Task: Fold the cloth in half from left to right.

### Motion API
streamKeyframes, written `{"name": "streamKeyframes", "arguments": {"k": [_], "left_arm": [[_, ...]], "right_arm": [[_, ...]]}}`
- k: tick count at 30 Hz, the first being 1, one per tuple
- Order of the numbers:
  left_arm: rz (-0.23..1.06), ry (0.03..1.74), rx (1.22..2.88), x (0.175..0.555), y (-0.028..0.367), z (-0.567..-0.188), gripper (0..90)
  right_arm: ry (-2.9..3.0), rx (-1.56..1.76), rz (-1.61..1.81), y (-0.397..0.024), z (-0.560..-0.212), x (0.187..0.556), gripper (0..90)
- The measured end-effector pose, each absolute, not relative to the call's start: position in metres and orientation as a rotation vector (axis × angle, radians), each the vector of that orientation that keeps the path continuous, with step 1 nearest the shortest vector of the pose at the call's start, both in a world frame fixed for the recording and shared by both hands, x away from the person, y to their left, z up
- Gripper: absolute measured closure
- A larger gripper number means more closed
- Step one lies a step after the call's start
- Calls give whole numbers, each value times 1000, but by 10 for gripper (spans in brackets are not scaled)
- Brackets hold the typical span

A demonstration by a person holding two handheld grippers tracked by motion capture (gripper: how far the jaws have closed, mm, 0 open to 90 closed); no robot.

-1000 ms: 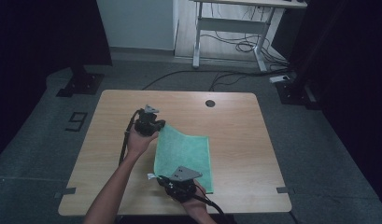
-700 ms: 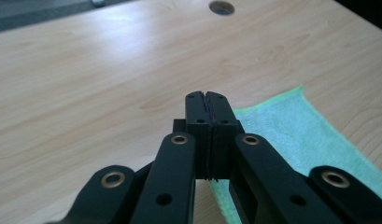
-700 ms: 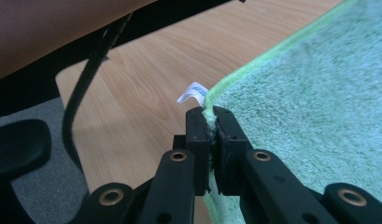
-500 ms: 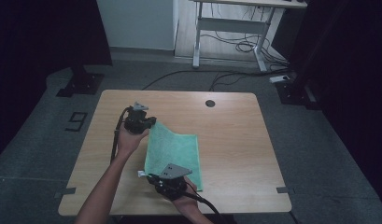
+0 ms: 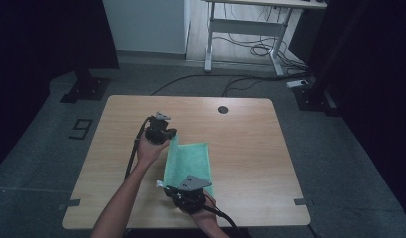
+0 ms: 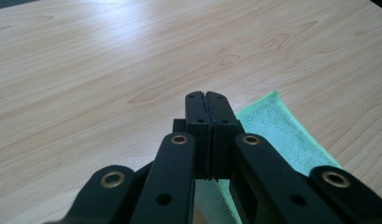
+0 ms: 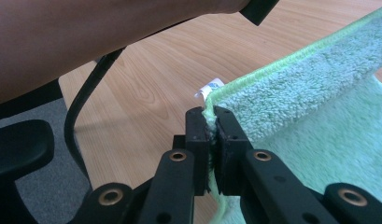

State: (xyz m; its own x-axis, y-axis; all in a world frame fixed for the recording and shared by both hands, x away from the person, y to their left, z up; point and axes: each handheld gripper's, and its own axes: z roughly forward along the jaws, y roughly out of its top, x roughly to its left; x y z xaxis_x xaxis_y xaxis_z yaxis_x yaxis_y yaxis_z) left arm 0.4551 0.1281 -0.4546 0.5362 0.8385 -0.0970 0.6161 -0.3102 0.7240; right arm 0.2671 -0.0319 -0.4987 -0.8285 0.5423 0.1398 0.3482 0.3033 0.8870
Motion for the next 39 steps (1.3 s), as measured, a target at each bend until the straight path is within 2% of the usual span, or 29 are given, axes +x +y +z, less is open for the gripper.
{"name": "streamKeyframes", "arguments": {"k": [11, 39], "left_arm": [[363, 1163, 2065, 459, 106, -465, 889], [367, 1163, 2092, 460, 97, -473, 889]], "right_arm": [[2389, 870, 1518, -52, -508, 268, 849], [2351, 918, 1537, -75, -513, 267, 851]]}}
